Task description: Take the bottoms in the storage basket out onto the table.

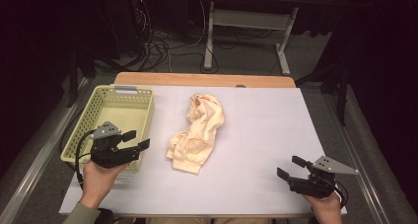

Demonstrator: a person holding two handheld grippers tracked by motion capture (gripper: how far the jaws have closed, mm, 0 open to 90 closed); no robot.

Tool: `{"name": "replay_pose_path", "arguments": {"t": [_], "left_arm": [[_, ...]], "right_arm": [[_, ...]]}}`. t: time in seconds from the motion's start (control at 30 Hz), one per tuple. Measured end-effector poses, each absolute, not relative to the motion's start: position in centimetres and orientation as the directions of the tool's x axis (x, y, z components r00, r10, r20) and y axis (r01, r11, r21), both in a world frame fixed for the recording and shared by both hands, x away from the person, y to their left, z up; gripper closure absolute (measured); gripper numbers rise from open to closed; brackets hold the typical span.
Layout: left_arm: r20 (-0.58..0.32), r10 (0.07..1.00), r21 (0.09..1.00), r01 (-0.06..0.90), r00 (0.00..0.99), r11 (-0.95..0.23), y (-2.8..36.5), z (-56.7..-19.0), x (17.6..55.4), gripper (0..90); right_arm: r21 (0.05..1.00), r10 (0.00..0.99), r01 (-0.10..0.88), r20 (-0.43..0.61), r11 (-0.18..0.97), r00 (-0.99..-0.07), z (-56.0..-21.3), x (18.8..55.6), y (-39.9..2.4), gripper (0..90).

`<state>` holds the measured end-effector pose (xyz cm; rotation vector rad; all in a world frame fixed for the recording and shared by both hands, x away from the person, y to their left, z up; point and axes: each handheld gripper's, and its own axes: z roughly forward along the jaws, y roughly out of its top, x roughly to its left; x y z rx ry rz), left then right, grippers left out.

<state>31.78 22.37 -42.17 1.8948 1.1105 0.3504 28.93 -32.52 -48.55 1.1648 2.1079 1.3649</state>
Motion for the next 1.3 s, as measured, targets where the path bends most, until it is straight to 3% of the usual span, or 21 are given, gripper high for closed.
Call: {"name": "replay_pose_path", "arguments": {"t": [1.3], "left_arm": [[-0.181, 0.841, 0.829, 0.539, 0.51, -0.148, 24.6, -43.9, 28.9, 36.0]], "right_arm": [[0.878, 0.801, 0.44, 0.123, 0.187, -0.586, -48.5, 28.9, -32.5, 20.8]]}}
